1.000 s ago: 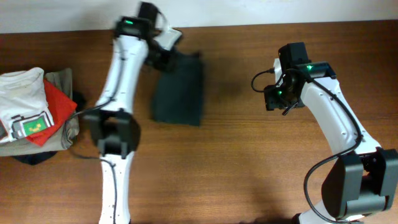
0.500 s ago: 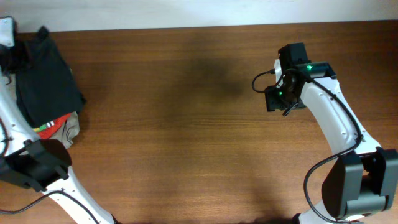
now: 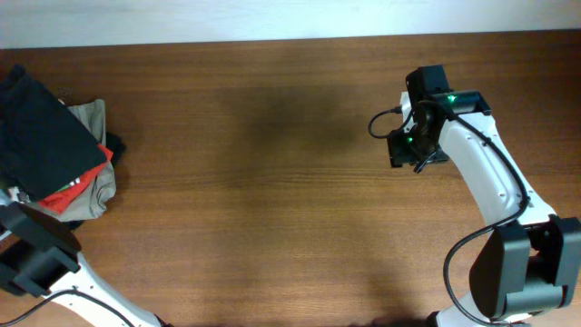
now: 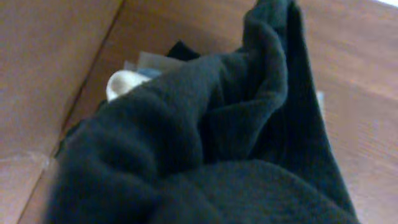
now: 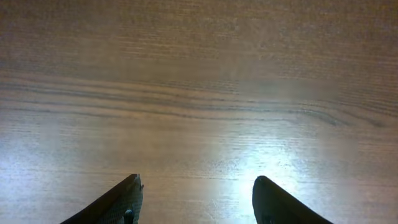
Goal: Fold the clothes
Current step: 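Grasp the folded black shirt with the left gripper and carry it left, then place the black shirt on top of the clothes stack and release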
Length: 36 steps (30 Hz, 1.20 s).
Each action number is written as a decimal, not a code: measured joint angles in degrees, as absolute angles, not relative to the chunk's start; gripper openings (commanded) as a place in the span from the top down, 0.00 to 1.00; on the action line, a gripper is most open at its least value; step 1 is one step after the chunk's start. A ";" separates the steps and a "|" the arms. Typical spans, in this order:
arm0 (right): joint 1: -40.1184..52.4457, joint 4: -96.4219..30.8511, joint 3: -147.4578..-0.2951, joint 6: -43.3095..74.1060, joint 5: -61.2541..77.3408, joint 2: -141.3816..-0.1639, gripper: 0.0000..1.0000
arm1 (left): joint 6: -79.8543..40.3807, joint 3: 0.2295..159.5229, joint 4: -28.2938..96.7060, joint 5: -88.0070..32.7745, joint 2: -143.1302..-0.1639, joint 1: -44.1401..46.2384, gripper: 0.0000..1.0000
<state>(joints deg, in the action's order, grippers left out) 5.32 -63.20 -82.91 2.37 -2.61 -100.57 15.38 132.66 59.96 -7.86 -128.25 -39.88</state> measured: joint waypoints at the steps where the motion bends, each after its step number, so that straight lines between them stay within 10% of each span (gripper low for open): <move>1: 5.32 -63.24 -82.91 2.37 -2.61 -100.57 0.39 | 15.11 129.64 55.35 -7.46 -128.25 -40.62 0.78; 5: 5.32 -63.68 -82.91 2.37 -2.61 -100.57 0.39 | 13.65 124.09 43.75 -6.66 -128.22 -43.29 0.02; 16: 5.32 -64.01 -82.91 2.35 -2.63 -100.57 0.39 | 6.74 124.01 47.59 -14.81 -107.48 -34.30 0.01; 31: 5.32 -66.35 -82.91 3.25 -2.59 -100.57 0.39 | 3.99 122.04 34.00 -29.19 -139.20 -48.16 0.01; 34: 5.32 -66.26 -82.91 3.36 -2.59 -100.57 0.27 | 3.95 122.54 34.04 -35.09 -138.65 -48.36 0.01; 36: 5.32 -65.56 -82.91 3.42 -2.52 -100.57 0.01 | 3.40 122.56 34.46 -36.88 -134.26 -47.42 0.01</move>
